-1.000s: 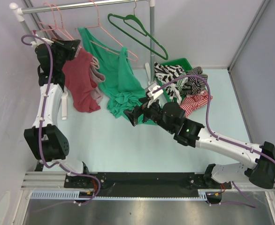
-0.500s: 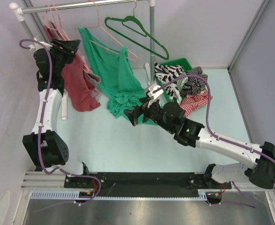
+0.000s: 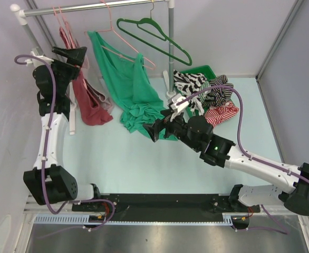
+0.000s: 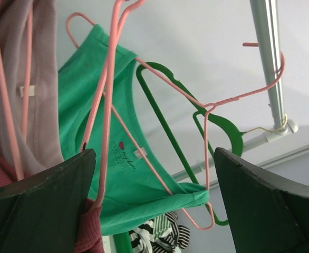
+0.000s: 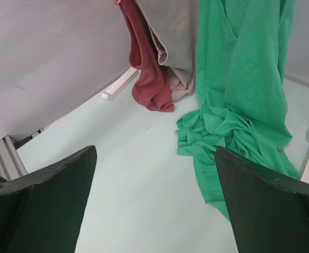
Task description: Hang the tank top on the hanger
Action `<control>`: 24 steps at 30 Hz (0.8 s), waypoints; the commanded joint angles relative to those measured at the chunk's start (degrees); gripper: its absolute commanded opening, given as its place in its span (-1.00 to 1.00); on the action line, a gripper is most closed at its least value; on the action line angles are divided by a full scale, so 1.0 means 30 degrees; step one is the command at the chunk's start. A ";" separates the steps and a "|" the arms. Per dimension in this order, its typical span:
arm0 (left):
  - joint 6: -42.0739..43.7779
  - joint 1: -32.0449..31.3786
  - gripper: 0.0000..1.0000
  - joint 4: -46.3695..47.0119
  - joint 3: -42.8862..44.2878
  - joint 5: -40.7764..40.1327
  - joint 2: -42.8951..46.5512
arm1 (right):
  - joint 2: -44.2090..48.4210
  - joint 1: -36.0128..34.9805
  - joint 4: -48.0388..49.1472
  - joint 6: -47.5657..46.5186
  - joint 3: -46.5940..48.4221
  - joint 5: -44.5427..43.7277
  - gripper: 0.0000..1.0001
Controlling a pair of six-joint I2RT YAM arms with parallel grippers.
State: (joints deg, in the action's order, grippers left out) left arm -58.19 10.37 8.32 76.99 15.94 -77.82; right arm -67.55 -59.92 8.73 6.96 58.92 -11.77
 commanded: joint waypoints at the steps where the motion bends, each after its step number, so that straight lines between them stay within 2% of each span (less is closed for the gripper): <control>1: 0.1612 0.0176 0.99 -0.0428 -0.1258 -0.1973 0.2380 | 0.0748 0.0256 -0.0096 -0.0094 -0.0126 -0.0618 0.99; 10: 0.5683 0.0176 0.99 -0.0837 -0.4129 -0.6069 0.6660 | 0.2095 0.3682 -0.0097 0.1838 -0.1883 0.1871 0.99; 17: 0.8790 0.0176 0.99 -0.1804 -0.7494 -0.6253 0.9881 | 0.4641 0.6844 -0.1941 0.2513 -0.3815 0.2398 0.99; 21: 1.0284 0.0176 0.99 -0.3322 -1.1091 -0.7159 1.1904 | 0.6546 1.0293 -0.3344 0.2922 -0.5397 0.3013 0.99; 24: 1.1019 0.0205 0.99 -0.4494 -1.2680 -0.6782 1.3251 | 0.7806 1.2321 -0.4402 0.3187 -0.6278 0.4240 0.99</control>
State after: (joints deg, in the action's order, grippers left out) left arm -31.22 10.63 0.97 44.49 -3.55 -41.32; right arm -48.14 -29.17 -0.05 14.55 42.41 -3.38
